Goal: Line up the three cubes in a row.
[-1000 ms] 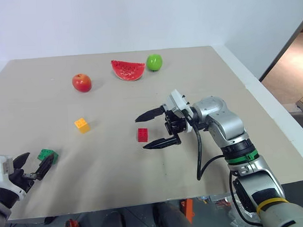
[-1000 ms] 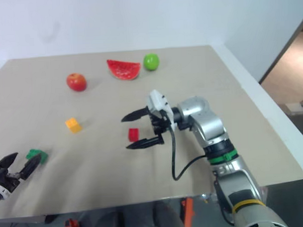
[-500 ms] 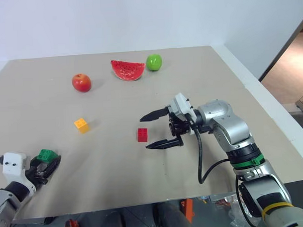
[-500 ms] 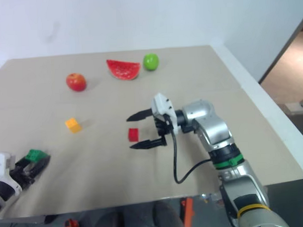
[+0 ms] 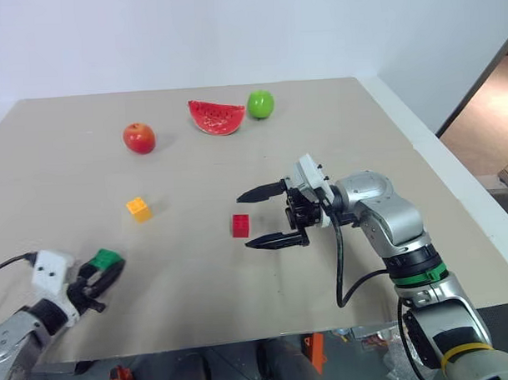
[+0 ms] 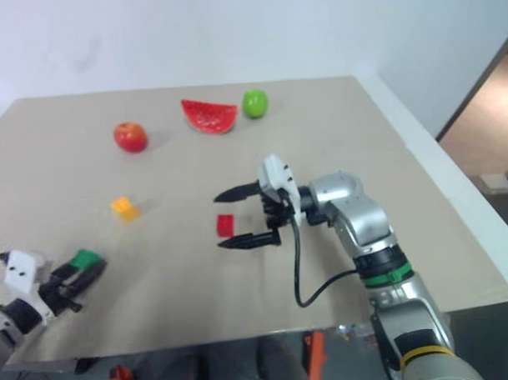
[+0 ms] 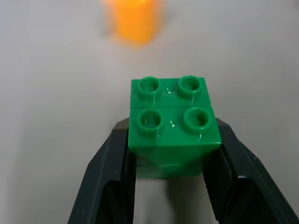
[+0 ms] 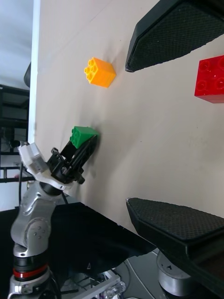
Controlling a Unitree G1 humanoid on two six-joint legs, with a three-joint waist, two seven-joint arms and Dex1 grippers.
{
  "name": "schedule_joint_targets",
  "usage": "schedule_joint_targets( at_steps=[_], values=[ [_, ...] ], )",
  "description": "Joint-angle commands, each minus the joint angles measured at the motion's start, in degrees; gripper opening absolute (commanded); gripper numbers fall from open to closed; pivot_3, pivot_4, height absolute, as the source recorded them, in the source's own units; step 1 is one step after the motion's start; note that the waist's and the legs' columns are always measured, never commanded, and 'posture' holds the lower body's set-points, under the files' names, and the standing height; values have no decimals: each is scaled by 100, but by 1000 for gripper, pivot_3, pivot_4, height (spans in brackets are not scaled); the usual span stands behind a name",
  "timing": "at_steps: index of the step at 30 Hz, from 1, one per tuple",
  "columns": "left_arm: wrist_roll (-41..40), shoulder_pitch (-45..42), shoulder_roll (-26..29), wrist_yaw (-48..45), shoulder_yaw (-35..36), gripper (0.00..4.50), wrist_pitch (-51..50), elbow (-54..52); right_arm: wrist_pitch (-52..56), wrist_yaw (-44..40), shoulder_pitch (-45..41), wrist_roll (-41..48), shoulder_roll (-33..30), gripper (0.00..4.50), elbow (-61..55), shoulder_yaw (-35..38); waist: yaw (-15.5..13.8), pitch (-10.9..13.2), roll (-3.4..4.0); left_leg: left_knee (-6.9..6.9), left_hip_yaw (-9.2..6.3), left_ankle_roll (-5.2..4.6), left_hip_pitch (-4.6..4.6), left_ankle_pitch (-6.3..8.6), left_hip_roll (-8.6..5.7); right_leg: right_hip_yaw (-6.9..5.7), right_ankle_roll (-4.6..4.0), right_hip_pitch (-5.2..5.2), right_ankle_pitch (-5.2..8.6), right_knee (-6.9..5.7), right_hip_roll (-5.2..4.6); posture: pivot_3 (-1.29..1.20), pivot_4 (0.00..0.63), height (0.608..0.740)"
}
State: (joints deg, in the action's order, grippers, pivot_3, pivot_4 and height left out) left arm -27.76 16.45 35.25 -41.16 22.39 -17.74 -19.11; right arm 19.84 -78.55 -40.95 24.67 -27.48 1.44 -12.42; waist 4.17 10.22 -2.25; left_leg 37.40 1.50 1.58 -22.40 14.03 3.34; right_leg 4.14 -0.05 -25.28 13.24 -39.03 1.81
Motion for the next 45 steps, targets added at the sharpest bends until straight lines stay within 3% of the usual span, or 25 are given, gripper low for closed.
schedule_joint_targets(
  at_steps=[1, 5, 9, 18, 26, 45],
  values=[
    [-126, -348, 416, -583, -284, 1351, 43, -401, -49, 45, -1, 95, -67, 4500, -231, 179, -1, 0, 0, 0, 1, 0, 1, 0, -1, 0, 0, 0, 0, 0, 0, 0, 150, 740],
    [-133, -1660, 1045, -1490, -979, 1351, -192, 268, -102, 186, 45, 41, -124, 4500, -290, 233, -28, 2, 3, 1, -6, 2, -1, -2, -4, -6, 1, 1, -1, -1, 3, 0, 150, 740],
    [136, -2821, 1246, -2398, -1564, 1351, 188, 1321, -145, 298, 80, 13, -144, 4500, -342, 260, 11, 2, 4, 0, 2, 2, -3, -2, -2, 4, 4, -3, -3, 2, 9, 0, 150, 740],
    [870, -4815, 802, -3564, -2718, 1351, 884, 3200, -173, 546, 197, -33, -230, 4500, -530, 296, -20, 2, 4, 2, -3, -3, -17, 2, -3, 0, 4, -6, 7, 2, 12, 0, 150, 740],
    [1213, -5290, 364, -3886, -3087, 1351, 1275, 3814, -141, 662, 275, -6, -337, 4500, -641, 332, -12, 2, 4, 5, -5, -4, -17, 2, -2, 1, 6, -6, 6, -1, 13, 0, 150, 740],
    [1948, -6051, -60, -4212, -3382, 1351, 2120, 5191, -107, 790, 467, 19, -467, 4500, -768, 339, -18, 2, 3, 13, -6, -4, -18, 2, -6, 2, 9, -4, 4, -4, 11, 0, 150, 740]
  ],
)
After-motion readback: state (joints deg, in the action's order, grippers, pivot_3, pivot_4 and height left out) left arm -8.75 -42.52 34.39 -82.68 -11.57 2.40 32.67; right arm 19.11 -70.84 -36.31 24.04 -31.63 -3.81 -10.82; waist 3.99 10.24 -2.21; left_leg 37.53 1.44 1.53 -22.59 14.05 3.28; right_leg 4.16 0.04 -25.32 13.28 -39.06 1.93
